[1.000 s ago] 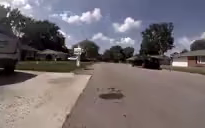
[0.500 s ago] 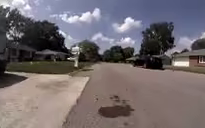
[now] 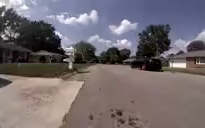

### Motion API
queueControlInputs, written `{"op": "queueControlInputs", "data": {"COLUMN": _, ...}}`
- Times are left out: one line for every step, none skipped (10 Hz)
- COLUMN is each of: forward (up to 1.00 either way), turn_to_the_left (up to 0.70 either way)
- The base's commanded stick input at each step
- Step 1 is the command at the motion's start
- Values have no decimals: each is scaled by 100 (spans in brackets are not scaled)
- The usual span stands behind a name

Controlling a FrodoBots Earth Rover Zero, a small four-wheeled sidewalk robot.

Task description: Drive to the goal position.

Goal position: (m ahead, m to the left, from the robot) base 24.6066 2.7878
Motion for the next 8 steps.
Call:
{"op": "queueControlInputs", "data": {"forward": 100, "turn_to_the_left": 36}}
{"op": "queueControlInputs", "data": {"forward": 100, "turn_to_the_left": 30}}
{"op": "queueControlInputs", "data": {"forward": 100, "turn_to_the_left": 23}}
{"op": "queueControlInputs", "data": {"forward": 100, "turn_to_the_left": 7}}
{"op": "queueControlInputs", "data": {"forward": 100, "turn_to_the_left": 2}}
{"op": "queueControlInputs", "data": {"forward": 100, "turn_to_the_left": 0}}
{"op": "queueControlInputs", "data": {"forward": 100, "turn_to_the_left": 0}}
{"op": "queueControlInputs", "data": {"forward": 100, "turn_to_the_left": 0}}
